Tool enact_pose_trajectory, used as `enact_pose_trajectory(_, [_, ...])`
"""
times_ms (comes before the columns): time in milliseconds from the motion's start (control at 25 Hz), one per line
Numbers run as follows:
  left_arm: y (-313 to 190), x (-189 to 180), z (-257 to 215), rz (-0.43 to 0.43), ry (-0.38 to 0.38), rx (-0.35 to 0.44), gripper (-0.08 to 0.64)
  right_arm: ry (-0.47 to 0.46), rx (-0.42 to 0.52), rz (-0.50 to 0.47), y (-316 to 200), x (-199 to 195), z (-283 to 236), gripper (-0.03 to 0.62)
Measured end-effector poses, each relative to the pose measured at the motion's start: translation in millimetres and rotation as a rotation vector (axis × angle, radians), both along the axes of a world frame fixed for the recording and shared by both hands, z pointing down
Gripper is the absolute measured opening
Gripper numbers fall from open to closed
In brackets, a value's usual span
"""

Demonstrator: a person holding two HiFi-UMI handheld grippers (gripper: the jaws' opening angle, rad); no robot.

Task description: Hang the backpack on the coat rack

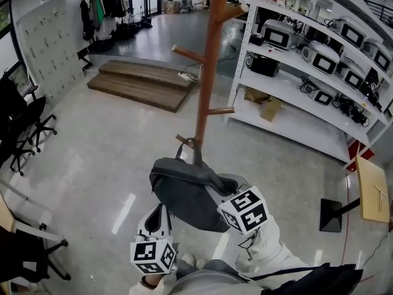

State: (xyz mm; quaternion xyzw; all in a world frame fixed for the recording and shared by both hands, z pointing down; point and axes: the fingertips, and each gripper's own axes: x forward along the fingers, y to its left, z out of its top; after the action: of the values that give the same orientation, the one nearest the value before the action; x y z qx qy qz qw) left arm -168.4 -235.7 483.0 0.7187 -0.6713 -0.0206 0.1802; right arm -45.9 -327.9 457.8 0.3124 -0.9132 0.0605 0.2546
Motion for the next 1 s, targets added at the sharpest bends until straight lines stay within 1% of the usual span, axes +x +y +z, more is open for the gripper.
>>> enact_pose_trajectory(280, [-5, -8, -1, -0.011, -0.003, -0.005, 0.002, -0.002, -0.017, 0.026, -23, 0, 5, 0.115])
enact_pose_trajectory(480, [-1, -14, 7, -0.017, -0.001, -0.024, 0.002, 0.0, -0.036, 0.041, -33, -3, 19, 0.115])
enact_pose_trajectory(1000, [-4, -23, 7, -0.033, -0.018, -0.047, 0.002, -0.015, -0.085, 0.083, -60, 0, 47, 0.115])
